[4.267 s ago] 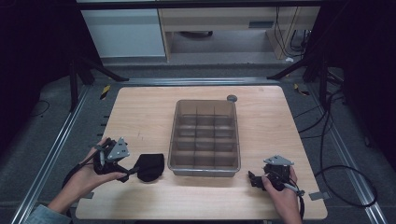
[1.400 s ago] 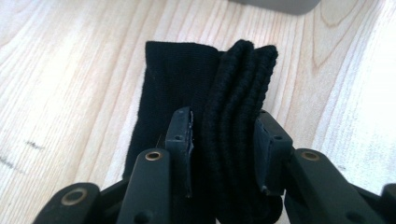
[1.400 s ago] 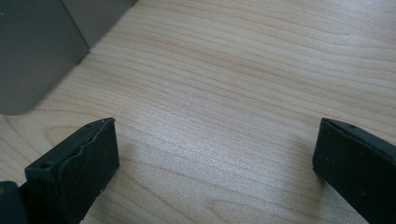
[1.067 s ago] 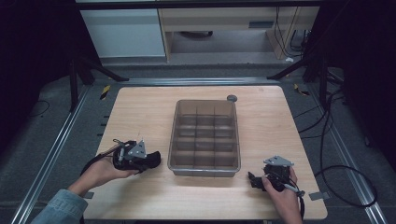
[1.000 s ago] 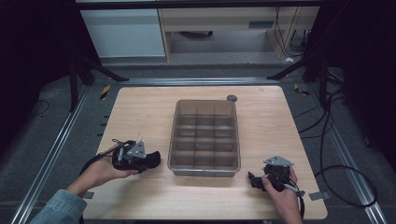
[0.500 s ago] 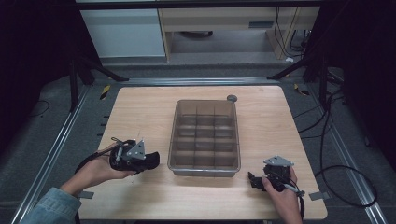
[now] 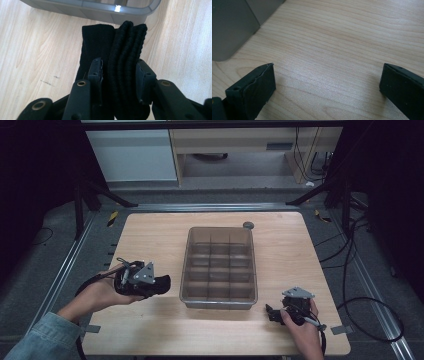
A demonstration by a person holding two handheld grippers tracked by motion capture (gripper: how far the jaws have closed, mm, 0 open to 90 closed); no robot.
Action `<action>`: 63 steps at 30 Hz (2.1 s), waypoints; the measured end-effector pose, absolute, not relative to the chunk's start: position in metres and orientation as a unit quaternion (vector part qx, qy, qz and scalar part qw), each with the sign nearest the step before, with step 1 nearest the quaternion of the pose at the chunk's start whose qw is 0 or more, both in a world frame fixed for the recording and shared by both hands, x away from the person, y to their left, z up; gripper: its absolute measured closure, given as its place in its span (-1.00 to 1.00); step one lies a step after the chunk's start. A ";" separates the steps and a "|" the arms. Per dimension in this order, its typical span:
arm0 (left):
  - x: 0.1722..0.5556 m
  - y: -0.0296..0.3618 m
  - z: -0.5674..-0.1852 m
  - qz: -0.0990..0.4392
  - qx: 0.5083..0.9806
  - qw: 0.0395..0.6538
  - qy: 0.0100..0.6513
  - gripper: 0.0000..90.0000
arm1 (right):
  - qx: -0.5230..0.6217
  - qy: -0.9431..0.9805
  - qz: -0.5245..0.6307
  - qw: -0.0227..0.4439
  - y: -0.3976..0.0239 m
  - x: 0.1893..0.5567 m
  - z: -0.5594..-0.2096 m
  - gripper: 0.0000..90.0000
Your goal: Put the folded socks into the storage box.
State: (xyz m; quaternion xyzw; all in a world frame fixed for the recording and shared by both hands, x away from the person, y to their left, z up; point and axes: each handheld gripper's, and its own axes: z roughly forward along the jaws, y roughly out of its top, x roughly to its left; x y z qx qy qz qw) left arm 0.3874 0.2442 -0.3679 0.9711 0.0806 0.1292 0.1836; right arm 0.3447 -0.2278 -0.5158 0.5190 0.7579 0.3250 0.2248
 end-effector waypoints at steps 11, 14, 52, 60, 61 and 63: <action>0.394 0.245 -0.353 0.136 0.972 0.178 0.077 0.39 | 0.519 0.758 0.325 0.225 -0.228 0.345 -0.516 -0.99; 0.396 0.246 -0.350 0.138 0.971 0.180 0.080 0.40 | 0.518 0.758 0.325 0.225 -0.228 0.345 -0.516 -0.99; 0.414 0.198 -0.306 0.147 0.973 0.177 0.036 0.39 | 0.518 0.759 0.325 0.224 -0.228 0.345 -0.516 -0.99; 0.418 0.184 -0.305 0.140 0.974 0.177 0.025 0.39 | 0.518 0.759 0.325 0.224 -0.228 0.344 -0.516 -0.99; 0.418 0.182 -0.305 0.138 0.974 0.178 0.024 0.39 | 0.518 0.759 0.325 0.224 -0.228 0.345 -0.516 -0.99; 0.418 0.179 -0.306 0.137 0.974 0.177 0.022 0.39 | 0.518 0.759 0.325 0.224 -0.228 0.345 -0.516 -0.99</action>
